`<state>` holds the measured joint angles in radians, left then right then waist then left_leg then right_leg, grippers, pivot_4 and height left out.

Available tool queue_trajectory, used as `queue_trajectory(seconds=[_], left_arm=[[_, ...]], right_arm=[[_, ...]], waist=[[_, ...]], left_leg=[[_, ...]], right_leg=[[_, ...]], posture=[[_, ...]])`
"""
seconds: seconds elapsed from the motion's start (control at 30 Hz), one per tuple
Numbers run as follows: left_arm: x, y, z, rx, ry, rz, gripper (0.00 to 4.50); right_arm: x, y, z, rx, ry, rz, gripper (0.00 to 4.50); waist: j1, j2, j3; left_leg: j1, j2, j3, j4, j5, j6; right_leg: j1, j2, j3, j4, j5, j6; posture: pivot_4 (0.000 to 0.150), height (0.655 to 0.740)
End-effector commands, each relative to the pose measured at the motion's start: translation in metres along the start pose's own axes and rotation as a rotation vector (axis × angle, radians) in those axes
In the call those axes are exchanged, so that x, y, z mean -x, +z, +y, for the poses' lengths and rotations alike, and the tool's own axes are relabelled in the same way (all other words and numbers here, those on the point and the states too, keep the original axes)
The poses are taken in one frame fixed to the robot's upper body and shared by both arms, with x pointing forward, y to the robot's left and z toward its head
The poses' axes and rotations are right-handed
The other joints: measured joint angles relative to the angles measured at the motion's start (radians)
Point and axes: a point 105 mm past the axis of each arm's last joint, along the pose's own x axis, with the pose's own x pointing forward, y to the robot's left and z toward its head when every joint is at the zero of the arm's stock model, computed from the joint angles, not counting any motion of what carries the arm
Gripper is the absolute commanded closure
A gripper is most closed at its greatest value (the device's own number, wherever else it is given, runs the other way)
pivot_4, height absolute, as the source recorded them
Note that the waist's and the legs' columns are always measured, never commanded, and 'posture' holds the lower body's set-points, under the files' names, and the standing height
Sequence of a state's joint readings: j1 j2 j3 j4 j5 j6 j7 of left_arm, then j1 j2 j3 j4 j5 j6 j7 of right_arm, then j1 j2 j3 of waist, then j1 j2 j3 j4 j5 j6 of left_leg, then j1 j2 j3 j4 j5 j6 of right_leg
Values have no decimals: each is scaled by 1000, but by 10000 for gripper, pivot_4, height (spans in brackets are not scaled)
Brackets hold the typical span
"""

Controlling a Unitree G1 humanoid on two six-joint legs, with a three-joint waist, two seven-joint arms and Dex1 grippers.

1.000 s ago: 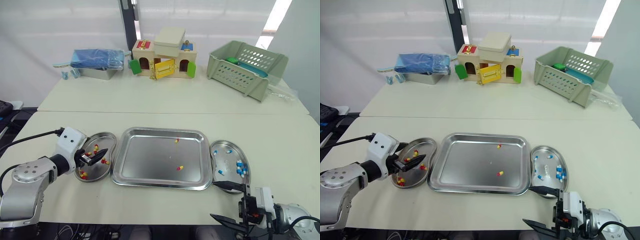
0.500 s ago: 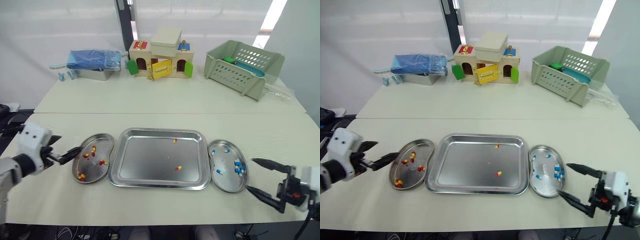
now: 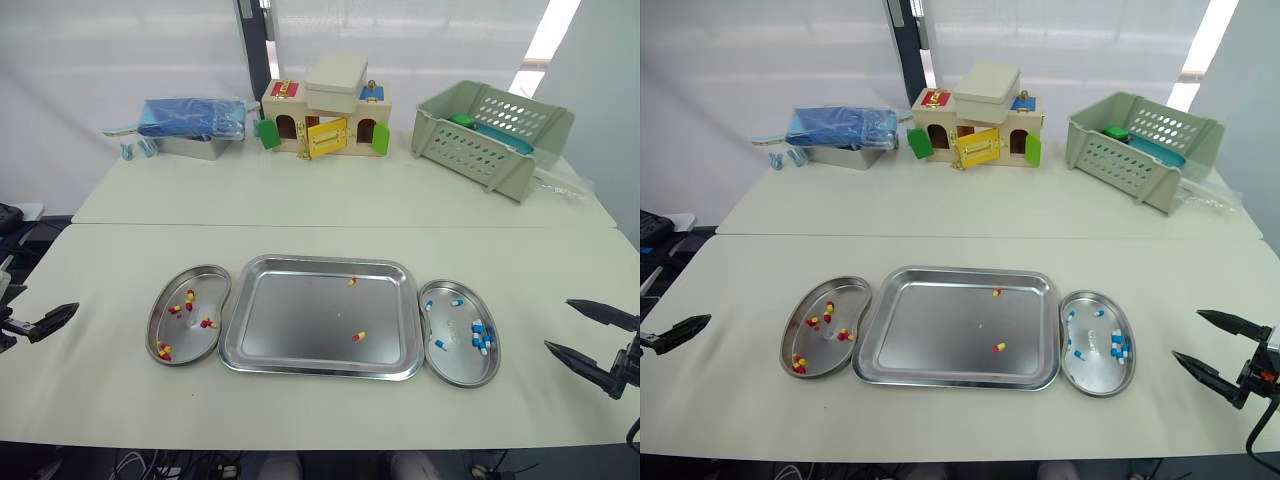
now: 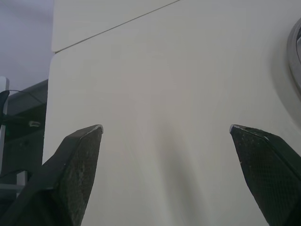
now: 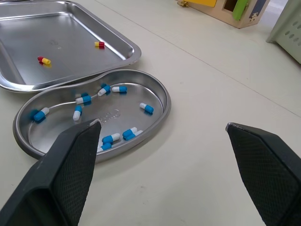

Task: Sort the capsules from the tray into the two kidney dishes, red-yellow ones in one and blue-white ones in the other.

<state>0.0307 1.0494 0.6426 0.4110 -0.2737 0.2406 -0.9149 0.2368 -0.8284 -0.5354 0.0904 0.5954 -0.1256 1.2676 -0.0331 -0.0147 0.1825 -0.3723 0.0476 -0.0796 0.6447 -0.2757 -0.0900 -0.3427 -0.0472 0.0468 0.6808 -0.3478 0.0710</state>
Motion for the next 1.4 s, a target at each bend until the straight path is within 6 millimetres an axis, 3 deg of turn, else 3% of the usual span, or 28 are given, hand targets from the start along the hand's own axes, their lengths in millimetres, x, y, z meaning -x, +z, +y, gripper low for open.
queue_trajectory(seconds=[0.03, 0.3, 0.53, 0.63, 0.87, 0.93, 1.1, 1.27, 1.4], left_arm=[[5, 10, 6, -41, 11, -21, 105], [0, 9, -12, -43, -52, -37, 105], [-17, 31, -48, -99, -205, -93, 105], [-28, 50, -77, -112, -310, -152, 105], [-46, 99, -176, -105, -641, -284, 105], [-47, 105, -196, -134, -723, -290, 105], [-46, 112, -268, -282, -1019, -309, 105], [-52, 111, -313, -410, -1172, -324, 105], [-60, 110, -330, -475, -1212, -329, 105]], right_arm=[[1, 7, -2, 40, 1, -16, 0], [-9, 11, 21, 2, 88, -42, 0], [-26, 19, 72, -50, 217, -94, 0], [-39, 23, 90, -66, 248, -132, 0], [-68, 28, 130, -113, 309, -203, 0], [-72, 28, 139, -123, 326, -211, 0], [-83, 30, 160, -131, 365, -225, 0], [-92, 34, 166, -125, 364, -234, 0], [-93, 36, 167, -125, 345, -232, 0]], waist=[[0, 0, 0], [0, 0, 0], [3, 0, 0], [3, 0, 0], [5, 0, 0], [4, 0, 0], [3, 0, 0], [3, 0, 0], [4, 0, 0]], left_leg=[[0, 0, 0, 0, 0, 0], [0, 0, 0, 0, 0, 0], [0, 0, 0, 0, 0, 0], [-1, 0, 0, 0, 0, 0], [-1, 0, -1, 1, 0, 0], [-2, 0, -1, 1, 0, 0], [-1, 0, -1, 1, 0, 0], [-1, 0, -1, 1, 0, 0], [-1, 0, -1, 2, 0, 0]], right_leg=[[0, 0, 0, 0, 0, 0], [0, 0, 0, 0, 0, 0], [0, 0, 0, 0, 0, 0], [1, 0, -1, 0, 0, 0], [0, 0, -1, 0, 0, 0], [0, 0, -1, 0, 0, 0], [0, 0, -1, 0, 0, 0], [0, 1, -1, 0, 0, 0], [0, 1, 0, 0, 0, 0]], posture=[[1500, 7400], [1500, 7400], [1500, 7400], [1500, 7400], [1500, 7400], [1500, 7400], [1500, 7400], [1500, 7400], [1500, 7400]])
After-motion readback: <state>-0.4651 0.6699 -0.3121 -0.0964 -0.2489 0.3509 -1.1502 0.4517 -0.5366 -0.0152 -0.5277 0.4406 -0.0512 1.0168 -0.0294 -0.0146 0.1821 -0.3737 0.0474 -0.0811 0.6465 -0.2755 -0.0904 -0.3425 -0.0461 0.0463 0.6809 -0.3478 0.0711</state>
